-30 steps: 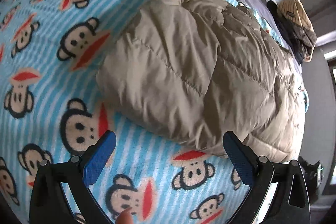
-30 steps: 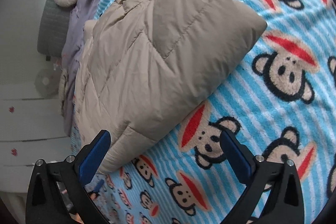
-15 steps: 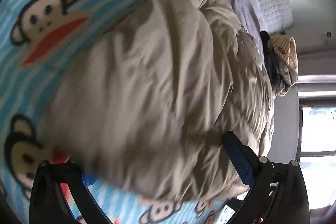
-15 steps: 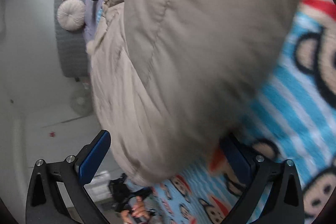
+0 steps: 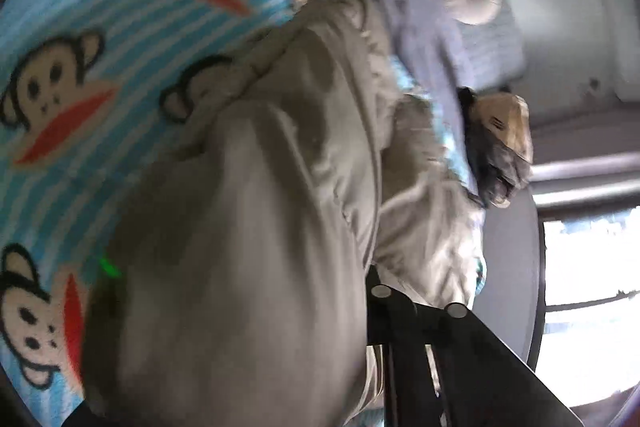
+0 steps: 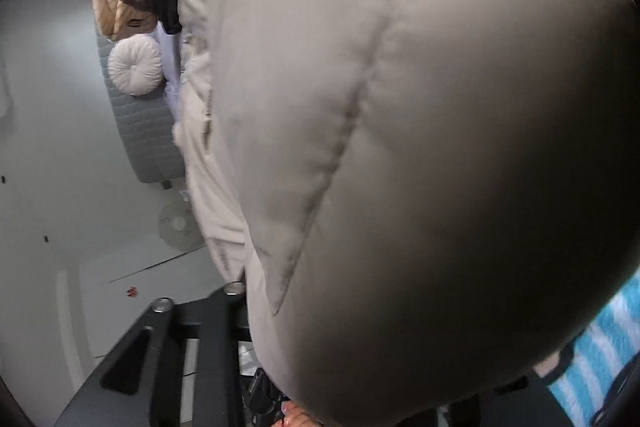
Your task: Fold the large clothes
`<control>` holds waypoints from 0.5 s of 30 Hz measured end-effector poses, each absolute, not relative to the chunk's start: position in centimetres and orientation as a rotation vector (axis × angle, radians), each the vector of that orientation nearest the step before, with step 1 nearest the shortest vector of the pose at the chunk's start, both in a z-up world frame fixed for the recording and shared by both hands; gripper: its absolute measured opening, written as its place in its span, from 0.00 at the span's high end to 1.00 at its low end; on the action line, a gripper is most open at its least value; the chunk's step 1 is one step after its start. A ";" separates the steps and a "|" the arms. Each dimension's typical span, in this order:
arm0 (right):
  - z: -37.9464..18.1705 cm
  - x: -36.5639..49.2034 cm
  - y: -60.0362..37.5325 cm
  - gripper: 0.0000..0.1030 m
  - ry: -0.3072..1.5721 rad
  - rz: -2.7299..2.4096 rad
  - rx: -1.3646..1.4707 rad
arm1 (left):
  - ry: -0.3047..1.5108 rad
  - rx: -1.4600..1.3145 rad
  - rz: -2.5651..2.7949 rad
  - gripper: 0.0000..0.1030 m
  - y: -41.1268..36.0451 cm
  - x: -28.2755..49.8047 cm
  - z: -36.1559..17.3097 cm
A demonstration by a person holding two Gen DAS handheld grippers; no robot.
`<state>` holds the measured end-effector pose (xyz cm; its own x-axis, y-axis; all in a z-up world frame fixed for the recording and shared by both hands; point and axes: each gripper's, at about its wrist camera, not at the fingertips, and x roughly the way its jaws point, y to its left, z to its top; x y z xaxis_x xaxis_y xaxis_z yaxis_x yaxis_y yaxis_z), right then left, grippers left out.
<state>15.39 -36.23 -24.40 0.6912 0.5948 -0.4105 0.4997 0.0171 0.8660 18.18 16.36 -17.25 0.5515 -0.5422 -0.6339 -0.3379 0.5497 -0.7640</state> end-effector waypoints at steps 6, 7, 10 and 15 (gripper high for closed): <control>-19.8 14.3 -36.4 0.77 0.905 0.219 1.516 | 0.964 -0.977 -0.253 0.86 16.7 15.5 -11.8; -19.3 13.8 -36.4 0.78 0.911 0.231 1.506 | 0.968 -0.972 -0.261 0.86 16.7 15.0 -11.3; -18.2 11.5 -36.2 0.78 0.941 0.256 1.483 | 0.994 -0.957 -0.278 0.86 16.8 12.6 -10.6; -18.5 6.4 -35.8 0.78 1.008 0.248 1.486 | 1.078 -0.949 -0.279 0.86 16.3 7.6 -10.8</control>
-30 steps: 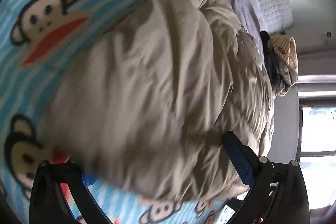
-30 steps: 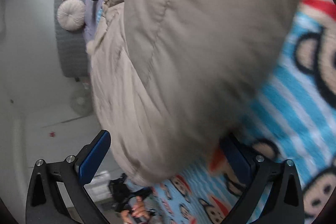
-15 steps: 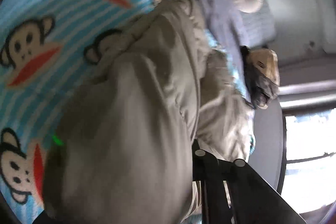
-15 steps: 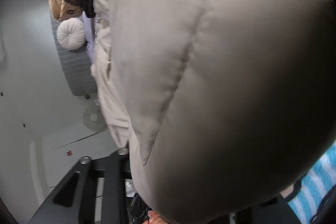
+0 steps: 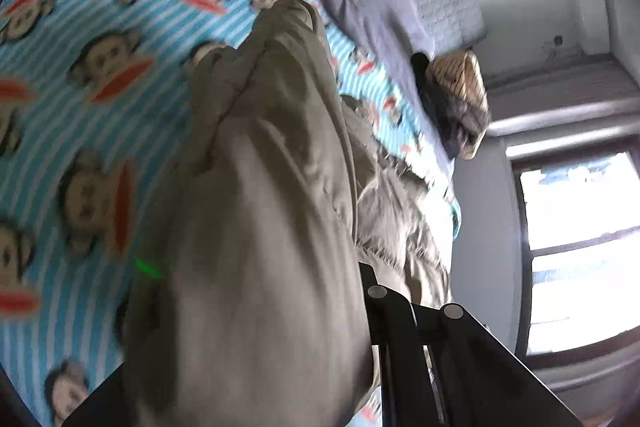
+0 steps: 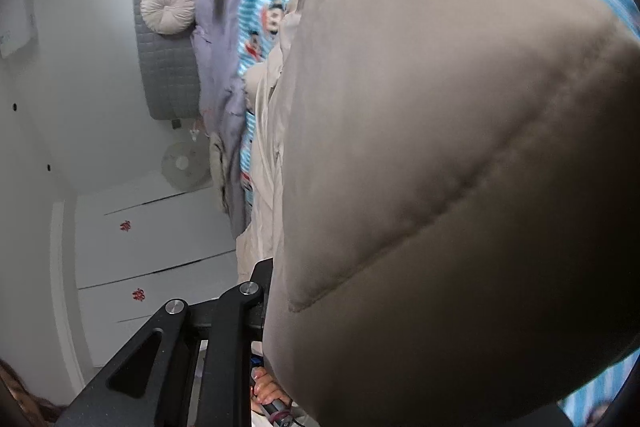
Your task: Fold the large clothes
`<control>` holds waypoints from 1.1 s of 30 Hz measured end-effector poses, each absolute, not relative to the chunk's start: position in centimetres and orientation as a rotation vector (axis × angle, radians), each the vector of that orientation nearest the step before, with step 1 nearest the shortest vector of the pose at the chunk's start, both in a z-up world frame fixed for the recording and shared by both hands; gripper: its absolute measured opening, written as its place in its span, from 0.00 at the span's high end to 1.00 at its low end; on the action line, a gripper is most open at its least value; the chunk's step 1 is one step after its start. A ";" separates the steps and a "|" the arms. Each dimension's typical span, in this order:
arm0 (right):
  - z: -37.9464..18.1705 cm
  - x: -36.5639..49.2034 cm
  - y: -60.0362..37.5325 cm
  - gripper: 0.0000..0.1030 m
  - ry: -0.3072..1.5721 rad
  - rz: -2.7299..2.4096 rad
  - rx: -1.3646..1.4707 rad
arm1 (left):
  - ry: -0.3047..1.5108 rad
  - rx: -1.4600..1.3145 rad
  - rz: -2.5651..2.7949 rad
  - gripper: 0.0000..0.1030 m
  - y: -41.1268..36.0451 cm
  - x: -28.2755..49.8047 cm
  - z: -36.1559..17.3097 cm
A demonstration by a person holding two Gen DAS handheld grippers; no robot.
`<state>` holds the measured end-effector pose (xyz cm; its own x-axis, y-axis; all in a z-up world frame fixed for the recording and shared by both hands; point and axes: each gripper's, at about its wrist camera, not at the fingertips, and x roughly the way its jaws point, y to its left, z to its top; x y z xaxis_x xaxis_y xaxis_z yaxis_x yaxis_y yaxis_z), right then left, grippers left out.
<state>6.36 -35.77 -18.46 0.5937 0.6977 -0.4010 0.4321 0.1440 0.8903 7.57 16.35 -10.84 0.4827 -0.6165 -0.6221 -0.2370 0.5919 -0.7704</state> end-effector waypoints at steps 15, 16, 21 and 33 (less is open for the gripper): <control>-23.8 1.2 -36.0 0.60 1.207 0.095 1.456 | 1.370 -0.830 -0.138 0.66 15.5 0.7 -17.1; -23.4 1.3 -36.0 0.54 1.226 0.075 1.429 | 1.390 -0.784 -0.096 0.46 15.5 0.5 -16.8; -20.7 0.1 -37.0 0.37 1.254 -0.045 1.293 | 1.418 -0.586 0.054 0.28 15.9 0.2 -14.0; -10.2 1.6 -37.6 0.36 1.105 -0.313 0.897 | 1.309 -0.357 0.072 0.28 14.9 2.4 -8.5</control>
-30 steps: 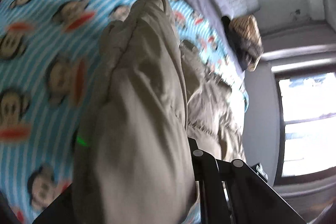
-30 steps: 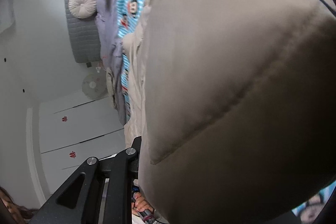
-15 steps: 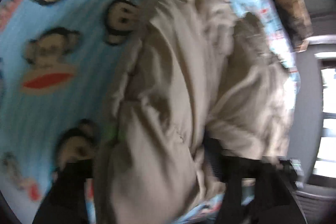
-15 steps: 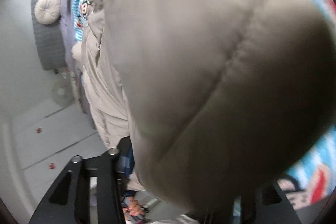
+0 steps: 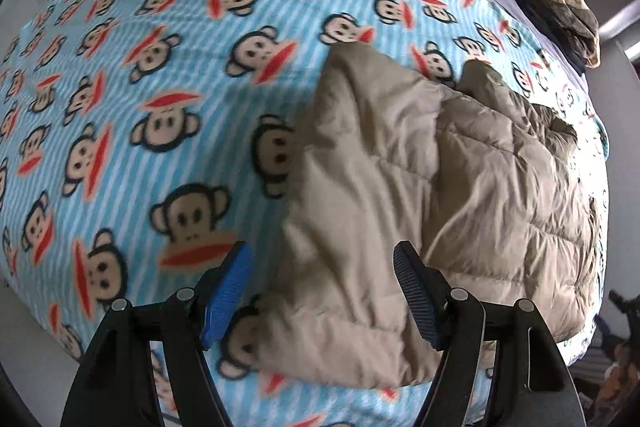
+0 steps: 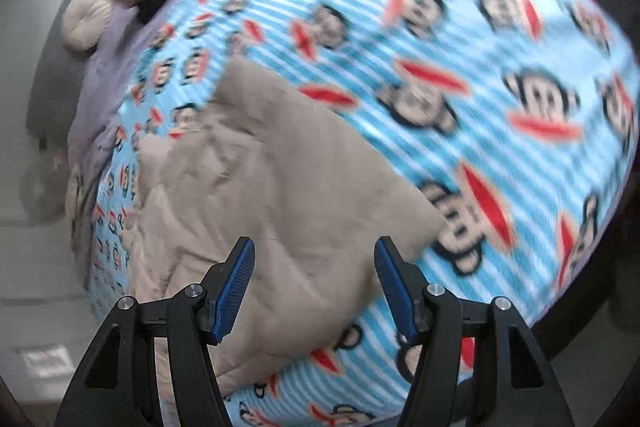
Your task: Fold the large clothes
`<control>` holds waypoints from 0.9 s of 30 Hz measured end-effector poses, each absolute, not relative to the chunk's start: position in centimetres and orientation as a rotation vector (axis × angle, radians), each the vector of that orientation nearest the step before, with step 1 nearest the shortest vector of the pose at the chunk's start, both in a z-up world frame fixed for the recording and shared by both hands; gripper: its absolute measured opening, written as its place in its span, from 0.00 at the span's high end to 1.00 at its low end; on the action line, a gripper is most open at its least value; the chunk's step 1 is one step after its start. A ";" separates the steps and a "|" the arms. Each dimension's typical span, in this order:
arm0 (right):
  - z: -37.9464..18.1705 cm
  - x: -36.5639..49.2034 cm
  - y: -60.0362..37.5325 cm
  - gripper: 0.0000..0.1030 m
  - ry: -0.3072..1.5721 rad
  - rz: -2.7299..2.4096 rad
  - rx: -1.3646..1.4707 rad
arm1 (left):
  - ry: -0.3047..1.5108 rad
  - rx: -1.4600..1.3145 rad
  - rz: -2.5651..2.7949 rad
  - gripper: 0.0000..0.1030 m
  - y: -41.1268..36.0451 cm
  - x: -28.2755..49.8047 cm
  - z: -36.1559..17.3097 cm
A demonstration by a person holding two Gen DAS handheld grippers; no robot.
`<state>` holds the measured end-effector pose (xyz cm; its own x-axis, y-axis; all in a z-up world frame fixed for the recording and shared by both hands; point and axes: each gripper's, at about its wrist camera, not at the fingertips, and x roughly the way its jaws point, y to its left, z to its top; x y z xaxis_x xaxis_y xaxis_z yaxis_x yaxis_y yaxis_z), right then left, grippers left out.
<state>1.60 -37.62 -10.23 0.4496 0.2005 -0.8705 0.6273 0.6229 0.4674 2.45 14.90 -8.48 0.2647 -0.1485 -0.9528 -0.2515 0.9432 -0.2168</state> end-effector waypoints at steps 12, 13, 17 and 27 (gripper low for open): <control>-9.8 5.7 -26.7 0.22 1.218 -0.006 0.643 | 1.286 -0.282 0.045 0.00 13.5 5.8 -9.7; -10.0 6.0 -25.8 0.22 1.228 0.010 0.634 | 1.291 -0.287 0.039 0.00 13.8 6.2 -9.9; -10.8 8.1 -22.0 0.22 1.270 0.080 0.570 | 1.336 -0.311 0.010 0.00 15.9 7.9 -11.9; -12.6 13.0 -15.5 0.95 1.247 0.158 0.346 | 1.473 -0.591 -0.371 0.00 20.5 11.1 -17.8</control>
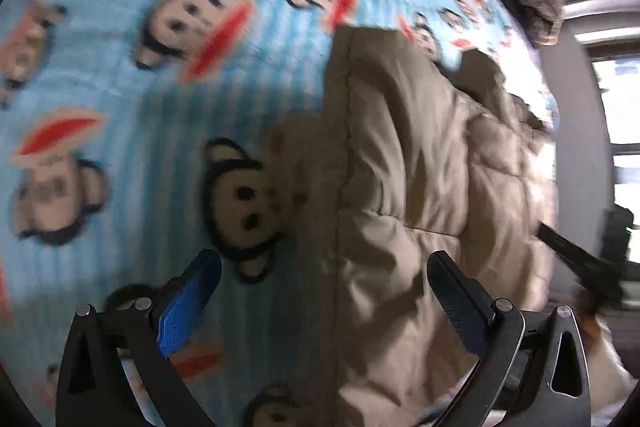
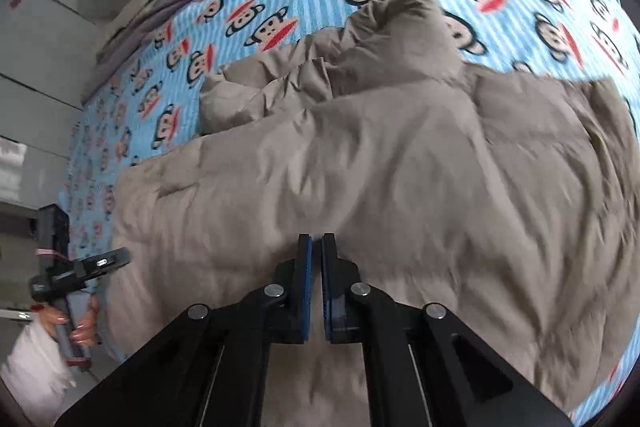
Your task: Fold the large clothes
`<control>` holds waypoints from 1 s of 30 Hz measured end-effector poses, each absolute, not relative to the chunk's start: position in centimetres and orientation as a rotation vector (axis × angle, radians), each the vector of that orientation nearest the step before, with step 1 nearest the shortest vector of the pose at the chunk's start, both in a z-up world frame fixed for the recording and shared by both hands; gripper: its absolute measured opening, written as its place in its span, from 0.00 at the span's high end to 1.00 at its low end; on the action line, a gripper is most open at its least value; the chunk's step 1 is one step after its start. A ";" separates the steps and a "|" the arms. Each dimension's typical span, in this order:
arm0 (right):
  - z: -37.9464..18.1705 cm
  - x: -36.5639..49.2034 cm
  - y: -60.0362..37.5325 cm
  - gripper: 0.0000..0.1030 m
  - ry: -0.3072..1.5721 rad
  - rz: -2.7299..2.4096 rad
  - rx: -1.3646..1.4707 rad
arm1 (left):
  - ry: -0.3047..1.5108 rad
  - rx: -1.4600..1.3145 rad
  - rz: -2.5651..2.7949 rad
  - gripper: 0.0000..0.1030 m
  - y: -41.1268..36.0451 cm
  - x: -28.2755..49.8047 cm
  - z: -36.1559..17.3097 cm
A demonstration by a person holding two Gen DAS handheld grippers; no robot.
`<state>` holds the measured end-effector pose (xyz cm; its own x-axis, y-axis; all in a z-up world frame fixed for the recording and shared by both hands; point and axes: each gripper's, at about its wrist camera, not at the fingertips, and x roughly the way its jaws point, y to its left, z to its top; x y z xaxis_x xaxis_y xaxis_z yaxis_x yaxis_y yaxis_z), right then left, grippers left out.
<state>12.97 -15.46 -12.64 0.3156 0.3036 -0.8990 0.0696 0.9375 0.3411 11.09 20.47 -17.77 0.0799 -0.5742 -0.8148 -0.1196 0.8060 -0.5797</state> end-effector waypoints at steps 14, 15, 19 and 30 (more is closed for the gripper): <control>-19.3 16.5 -17.1 1.00 1.277 0.052 0.519 | 1.491 -0.636 -0.758 0.42 16.8 12.7 -21.9; -19.7 16.6 -17.3 1.00 1.275 0.044 0.527 | 1.500 -0.725 -0.797 0.60 16.6 12.7 -22.0; -20.6 17.1 -17.5 1.00 1.283 0.022 0.546 | 1.437 -0.785 -0.862 0.73 15.3 12.1 -19.1; -16.1 14.5 -18.1 1.00 1.279 0.111 0.532 | 1.306 -0.780 -0.979 0.73 9.9 9.6 -9.8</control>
<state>14.49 -18.07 -16.11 0.3005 0.3673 -0.8802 0.2104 0.8746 0.4368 9.56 9.85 -9.80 -0.0065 -0.9106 -0.4132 0.1411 0.4083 -0.9019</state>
